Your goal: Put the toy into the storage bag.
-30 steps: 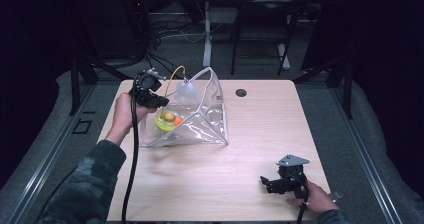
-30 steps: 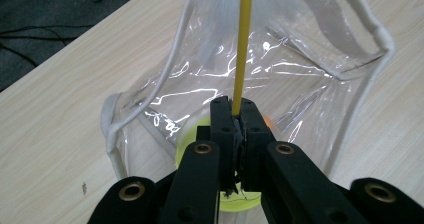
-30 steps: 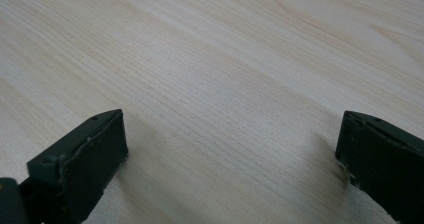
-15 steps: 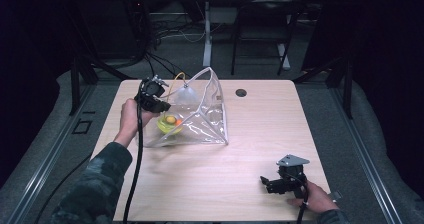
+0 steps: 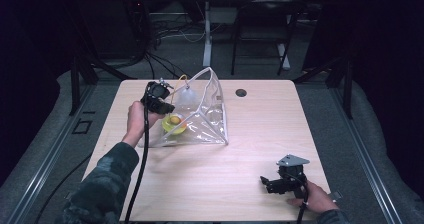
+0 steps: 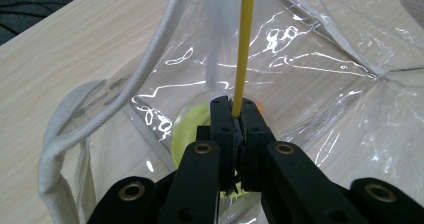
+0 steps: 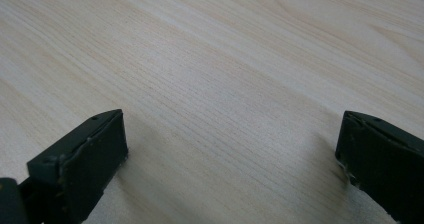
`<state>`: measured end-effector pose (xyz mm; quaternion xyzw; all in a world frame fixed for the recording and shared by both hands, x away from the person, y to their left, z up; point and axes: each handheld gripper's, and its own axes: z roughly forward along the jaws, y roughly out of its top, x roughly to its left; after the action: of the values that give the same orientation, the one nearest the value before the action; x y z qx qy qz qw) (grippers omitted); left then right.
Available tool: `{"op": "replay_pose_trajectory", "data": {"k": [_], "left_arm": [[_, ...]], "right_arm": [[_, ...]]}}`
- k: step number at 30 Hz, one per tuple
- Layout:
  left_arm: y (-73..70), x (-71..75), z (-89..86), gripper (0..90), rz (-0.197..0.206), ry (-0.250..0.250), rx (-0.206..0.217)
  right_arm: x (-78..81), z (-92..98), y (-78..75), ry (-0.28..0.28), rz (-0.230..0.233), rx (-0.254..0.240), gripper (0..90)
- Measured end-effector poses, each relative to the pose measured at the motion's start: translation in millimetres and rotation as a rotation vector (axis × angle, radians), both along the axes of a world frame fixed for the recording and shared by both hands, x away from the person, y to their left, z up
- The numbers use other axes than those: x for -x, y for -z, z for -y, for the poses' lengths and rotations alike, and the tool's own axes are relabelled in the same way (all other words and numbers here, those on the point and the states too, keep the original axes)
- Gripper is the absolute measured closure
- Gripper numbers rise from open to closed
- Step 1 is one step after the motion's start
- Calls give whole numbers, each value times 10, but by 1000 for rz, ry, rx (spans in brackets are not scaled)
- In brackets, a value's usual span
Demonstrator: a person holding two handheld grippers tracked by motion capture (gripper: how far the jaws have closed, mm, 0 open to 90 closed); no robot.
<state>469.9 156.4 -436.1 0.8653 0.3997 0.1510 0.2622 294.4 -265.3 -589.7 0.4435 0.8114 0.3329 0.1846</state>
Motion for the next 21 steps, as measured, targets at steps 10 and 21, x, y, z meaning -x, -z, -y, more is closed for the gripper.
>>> {"op": "replay_pose_trajectory", "data": {"k": [10,21], "left_arm": [[86,-62,10,879,-16,-47,29],[160,-90,56,861,-42,-58,16]], "right_arm": [[-1,-19,14,11,10,-43,0],[-1,-19,14,11,10,-43,0]]}}
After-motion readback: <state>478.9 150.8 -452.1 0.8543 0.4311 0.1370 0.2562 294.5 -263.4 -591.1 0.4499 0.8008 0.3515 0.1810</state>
